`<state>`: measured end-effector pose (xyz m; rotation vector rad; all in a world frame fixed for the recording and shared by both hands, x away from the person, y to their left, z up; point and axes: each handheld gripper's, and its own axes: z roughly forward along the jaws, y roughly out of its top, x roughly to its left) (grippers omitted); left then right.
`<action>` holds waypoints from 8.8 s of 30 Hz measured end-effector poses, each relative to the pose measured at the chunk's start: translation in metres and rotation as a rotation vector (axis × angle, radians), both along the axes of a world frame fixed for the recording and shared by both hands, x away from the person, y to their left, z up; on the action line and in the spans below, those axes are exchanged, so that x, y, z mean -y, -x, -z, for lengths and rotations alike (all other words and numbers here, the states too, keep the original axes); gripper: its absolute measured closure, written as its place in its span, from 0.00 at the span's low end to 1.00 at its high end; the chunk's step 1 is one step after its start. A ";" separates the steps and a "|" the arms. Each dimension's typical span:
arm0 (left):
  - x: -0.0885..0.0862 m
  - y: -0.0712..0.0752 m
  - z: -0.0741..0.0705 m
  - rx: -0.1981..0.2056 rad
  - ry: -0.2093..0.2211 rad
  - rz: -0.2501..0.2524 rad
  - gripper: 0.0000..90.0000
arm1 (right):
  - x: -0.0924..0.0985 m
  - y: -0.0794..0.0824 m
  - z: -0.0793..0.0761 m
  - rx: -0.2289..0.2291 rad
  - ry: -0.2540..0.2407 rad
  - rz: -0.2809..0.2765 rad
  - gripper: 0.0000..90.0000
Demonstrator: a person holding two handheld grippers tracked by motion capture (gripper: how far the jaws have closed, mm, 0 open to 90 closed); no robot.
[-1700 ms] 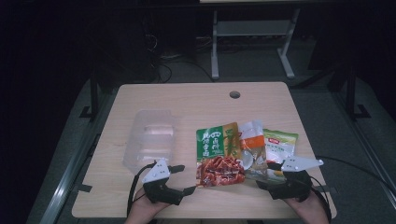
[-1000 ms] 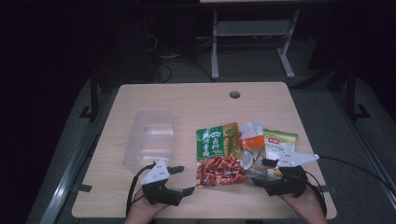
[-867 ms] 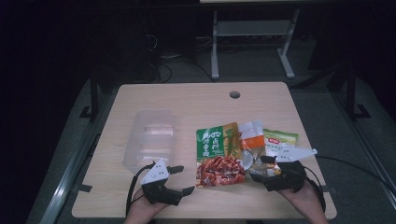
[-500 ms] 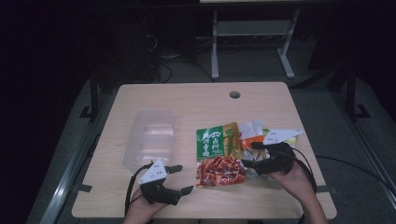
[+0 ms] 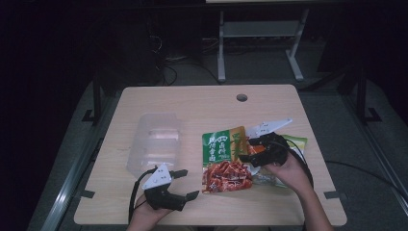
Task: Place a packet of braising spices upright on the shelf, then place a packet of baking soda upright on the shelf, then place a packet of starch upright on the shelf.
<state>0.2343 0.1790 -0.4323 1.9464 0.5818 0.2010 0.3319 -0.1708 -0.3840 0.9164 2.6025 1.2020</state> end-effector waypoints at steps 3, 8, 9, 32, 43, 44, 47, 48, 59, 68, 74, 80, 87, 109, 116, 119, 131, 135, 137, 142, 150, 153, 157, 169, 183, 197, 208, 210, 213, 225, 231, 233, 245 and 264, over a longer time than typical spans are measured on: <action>0.000 0.000 0.000 0.002 -0.001 0.003 0.22 | -0.005 -0.010 -0.002 -0.015 0.028 0.008 0.30; 0.000 0.000 -0.001 0.008 -0.014 0.011 0.22 | -0.007 -0.030 -0.001 -0.053 0.071 0.042 0.34; 0.000 0.000 -0.001 0.010 -0.013 0.012 0.22 | -0.007 -0.038 0.001 -0.082 0.071 0.050 0.35; 0.004 -0.002 0.000 -0.010 0.007 0.018 0.22 | -0.009 -0.076 0.033 -0.261 0.091 0.099 0.39; 0.009 -0.003 0.002 -0.018 0.000 0.043 0.22 | -0.015 -0.071 0.037 -0.280 0.116 0.057 0.81; 0.009 -0.003 0.002 -0.018 0.000 0.043 0.22 | -0.015 -0.071 0.037 -0.280 0.116 0.057 0.81; 0.010 -0.003 0.003 -0.028 -0.001 0.044 0.22 | -0.018 -0.067 0.035 -0.266 0.117 0.040 0.94; 0.010 -0.003 0.003 -0.028 -0.001 0.044 0.22 | -0.019 -0.066 0.034 -0.256 0.116 0.038 0.97; 0.013 -0.002 0.005 -0.041 -0.005 0.044 0.22 | -0.017 -0.042 0.021 -0.145 0.062 0.046 1.00; 0.020 -0.003 -0.001 -0.046 0.032 0.023 0.24 | 0.000 -0.018 0.004 -0.059 -0.050 0.044 1.00; 0.034 -0.013 -0.005 -0.065 0.041 0.000 0.23 | 0.008 -0.003 -0.010 0.006 -0.098 0.027 1.00; 0.053 -0.034 0.001 -0.110 -0.009 -0.059 0.20 | 0.018 0.005 -0.016 0.039 -0.123 0.009 1.00; 0.062 -0.058 0.008 -0.196 0.012 -0.128 0.23 | 0.031 0.008 -0.020 0.056 -0.186 0.001 1.00; 0.061 -0.081 0.010 -0.317 0.202 -0.078 0.95 | 0.041 0.005 -0.011 0.029 -0.241 -0.004 1.00; 0.062 -0.076 0.003 -0.235 0.148 -0.078 0.97 | 0.039 0.000 0.001 -0.032 -0.235 -0.026 0.91; 0.063 -0.075 -0.001 -0.221 0.140 -0.067 0.97 | 0.029 -0.002 0.005 -0.056 -0.211 -0.058 0.87; 0.063 -0.056 -0.005 -0.149 0.060 -0.094 0.69 | 0.013 0.002 0.006 -0.081 -0.189 -0.099 0.99; 0.060 -0.047 -0.006 -0.141 0.030 -0.104 0.54 | 0.013 0.004 0.004 -0.071 -0.194 -0.099 0.99; 0.059 -0.040 -0.006 -0.137 0.020 -0.114 0.40 | 0.014 0.006 0.001 -0.062 -0.211 -0.097 0.99; 0.054 -0.022 -0.006 -0.057 -0.049 -0.090 0.35 | 0.017 0.011 -0.006 -0.035 -0.243 -0.081 0.99; 0.050 -0.012 0.000 -0.027 -0.095 -0.044 0.29 | 0.000 0.016 -0.021 0.013 -0.208 -0.083 0.99; 0.049 -0.013 0.000 -0.019 -0.101 -0.041 0.28 | -0.007 0.017 -0.027 0.034 -0.208 -0.082 0.99; 0.048 -0.012 0.000 -0.017 -0.106 -0.029 0.27 | -0.013 0.014 -0.031 0.036 -0.198 -0.079 0.99; 0.049 -0.012 0.003 0.007 -0.123 0.011 0.26 | -0.023 -0.002 -0.059 0.067 -0.197 -0.042 0.99; 0.048 -0.013 0.003 -0.012 -0.101 0.010 0.23 | -0.046 -0.028 -0.084 0.048 -0.155 -0.043 0.99; 0.048 -0.012 0.003 -0.019 -0.088 0.022 0.23 | -0.074 -0.043 -0.109 0.074 -0.154 -0.097 0.99; 0.045 -0.013 0.003 -0.012 -0.092 0.020 0.23 | -0.114 -0.067 -0.125 0.098 -0.152 -0.135 0.99; 0.045 -0.012 0.003 -0.012 -0.090 0.021 0.23 | -0.118 -0.070 -0.127 0.102 -0.153 -0.138 0.99; 0.042 -0.011 0.002 -0.020 -0.062 0.013 0.23 | -0.136 -0.080 -0.131 0.122 -0.145 -0.157 0.99; 0.033 -0.013 0.000 -0.016 -0.052 -0.020 0.23 | -0.192 -0.115 -0.118 0.101 -0.169 -0.163 0.99; 0.032 -0.014 0.000 -0.028 -0.038 -0.029 0.23 | -0.215 -0.129 -0.100 0.072 -0.204 -0.164 0.99; 0.032 -0.014 0.000 -0.026 -0.039 -0.027 0.23 | -0.221 -0.133 -0.093 0.063 -0.206 -0.164 0.99; 0.031 -0.014 0.001 -0.033 -0.051 -0.013 0.24 | -0.243 -0.149 -0.053 0.000 -0.241 -0.159 0.99; 0.035 -0.013 0.002 -0.029 -0.060 -0.001 0.24 | -0.231 -0.148 -0.021 -0.014 -0.234 -0.163 0.99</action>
